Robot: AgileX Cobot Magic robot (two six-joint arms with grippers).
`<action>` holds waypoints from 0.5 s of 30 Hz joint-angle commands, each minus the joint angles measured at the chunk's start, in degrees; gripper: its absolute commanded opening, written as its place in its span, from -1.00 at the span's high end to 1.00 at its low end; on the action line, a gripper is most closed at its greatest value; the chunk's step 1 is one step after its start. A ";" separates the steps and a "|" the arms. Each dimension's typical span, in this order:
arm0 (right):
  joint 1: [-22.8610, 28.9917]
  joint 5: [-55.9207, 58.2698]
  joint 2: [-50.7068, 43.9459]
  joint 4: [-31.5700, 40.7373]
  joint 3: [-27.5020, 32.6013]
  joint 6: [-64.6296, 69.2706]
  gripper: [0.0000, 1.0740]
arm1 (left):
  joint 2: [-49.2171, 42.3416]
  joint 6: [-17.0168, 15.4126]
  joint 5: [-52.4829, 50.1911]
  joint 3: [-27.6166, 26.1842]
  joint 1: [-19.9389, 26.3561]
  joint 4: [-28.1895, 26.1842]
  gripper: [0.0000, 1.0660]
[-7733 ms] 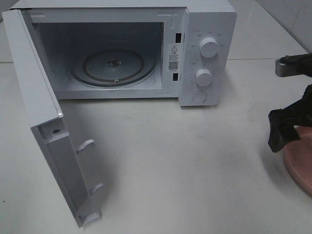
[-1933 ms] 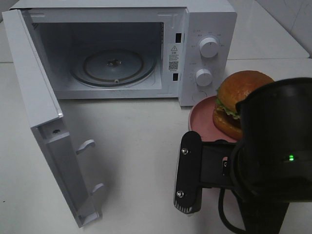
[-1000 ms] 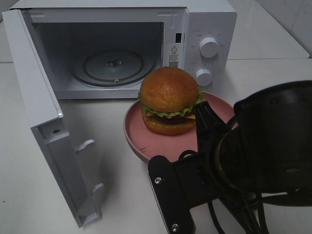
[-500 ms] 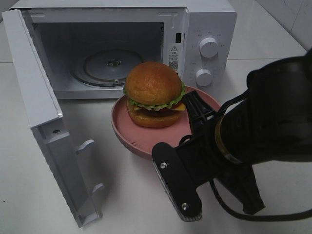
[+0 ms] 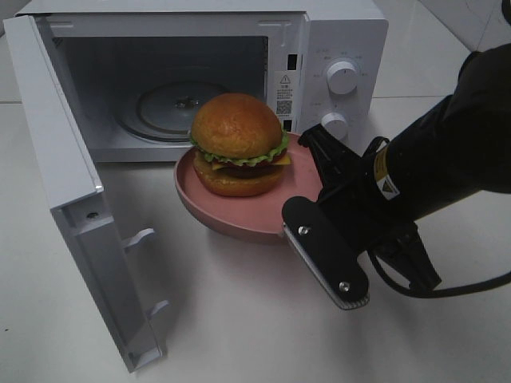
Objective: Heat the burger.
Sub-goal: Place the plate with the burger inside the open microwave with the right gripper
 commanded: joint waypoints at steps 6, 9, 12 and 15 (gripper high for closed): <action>-4.76 -5.21 -0.57 13.69 -2.12 -22.00 1.00 | -1.43 -0.06 -0.52 0.17 0.06 -0.06 -0.53; -6.82 -5.50 -0.57 21.83 -2.12 -33.23 1.00 | -1.43 -0.06 -0.52 0.17 0.06 -0.06 -0.53; -7.91 -5.73 -0.40 23.66 -2.12 -36.21 1.00 | -1.43 -0.06 -0.52 0.17 0.06 -0.06 -0.53; -7.91 -6.30 0.00 20.17 -2.23 -34.09 1.00 | -1.43 -0.06 -0.52 0.17 0.06 -0.06 -0.53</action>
